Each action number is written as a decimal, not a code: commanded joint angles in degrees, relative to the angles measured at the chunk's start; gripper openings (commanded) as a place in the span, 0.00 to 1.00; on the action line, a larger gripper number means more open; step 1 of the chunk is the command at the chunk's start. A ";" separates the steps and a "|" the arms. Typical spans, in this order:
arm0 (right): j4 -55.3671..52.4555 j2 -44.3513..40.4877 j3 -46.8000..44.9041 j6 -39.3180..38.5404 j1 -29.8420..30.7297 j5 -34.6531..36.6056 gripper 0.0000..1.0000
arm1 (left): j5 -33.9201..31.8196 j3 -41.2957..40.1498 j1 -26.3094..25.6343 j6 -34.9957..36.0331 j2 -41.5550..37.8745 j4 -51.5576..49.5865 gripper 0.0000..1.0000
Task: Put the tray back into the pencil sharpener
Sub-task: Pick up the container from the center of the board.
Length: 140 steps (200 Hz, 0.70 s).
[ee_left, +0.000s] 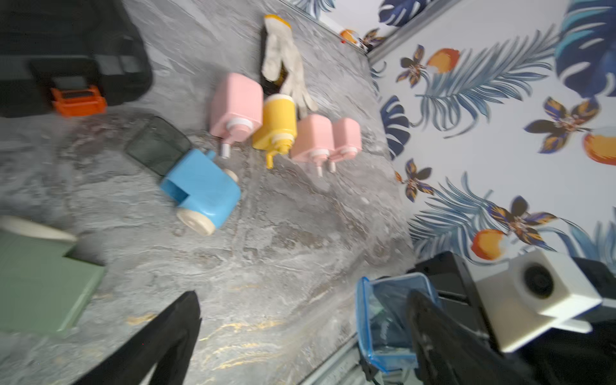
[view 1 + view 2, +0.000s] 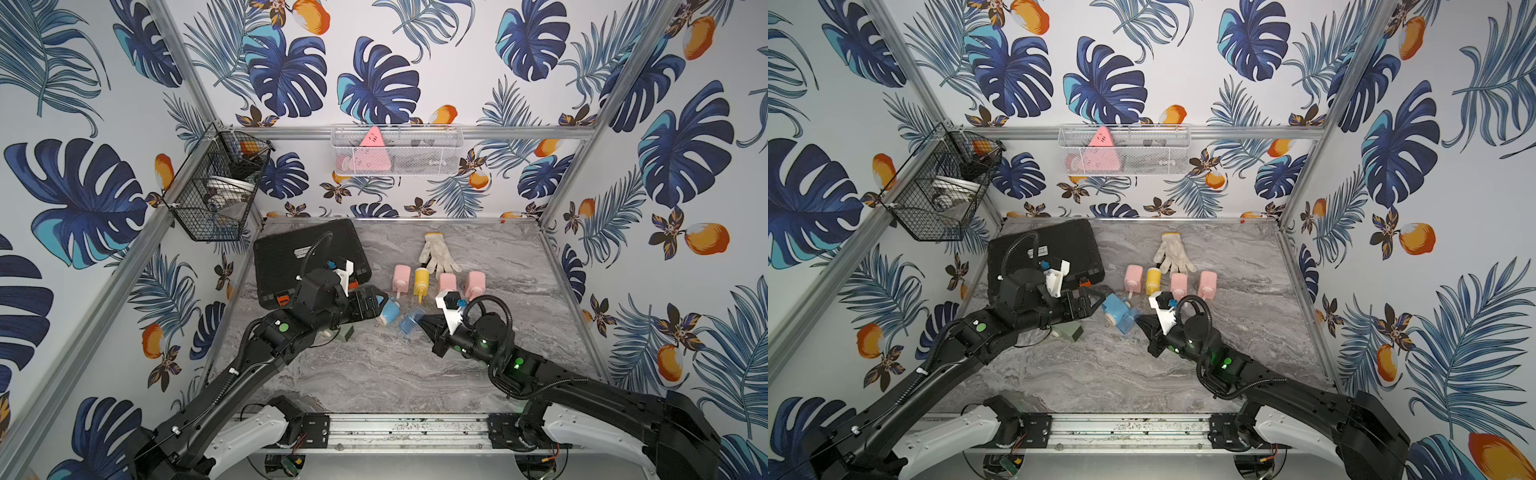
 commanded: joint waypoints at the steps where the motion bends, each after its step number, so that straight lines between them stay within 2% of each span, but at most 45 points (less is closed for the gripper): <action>1: -35.29 1.09 6.12 13.87 -0.02 6.63 0.00 | -10.47 -1.80 0.09 3.01 -0.89 -1.62 0.99; 27: -54.24 7.20 16.41 13.24 -0.02 4.37 0.00 | -14.53 -3.57 0.08 4.00 -1.50 -1.67 0.99; 53: -65.23 13.70 24.84 9.06 -0.01 3.41 0.00 | -18.12 -5.21 0.09 4.83 -3.13 -1.76 0.99; 78: -66.01 17.57 29.34 5.73 -1.16 -2.71 0.00 | -21.66 -5.76 0.18 4.36 -5.15 -3.79 0.99; 113: -75.07 28.66 39.15 1.72 -1.01 -1.71 0.00 | -23.02 -7.10 0.27 4.92 -8.22 -5.45 0.99; 140: -76.87 34.11 44.06 -5.30 -0.90 -2.62 0.00 | -23.41 -8.12 0.27 5.06 -9.91 -5.82 0.99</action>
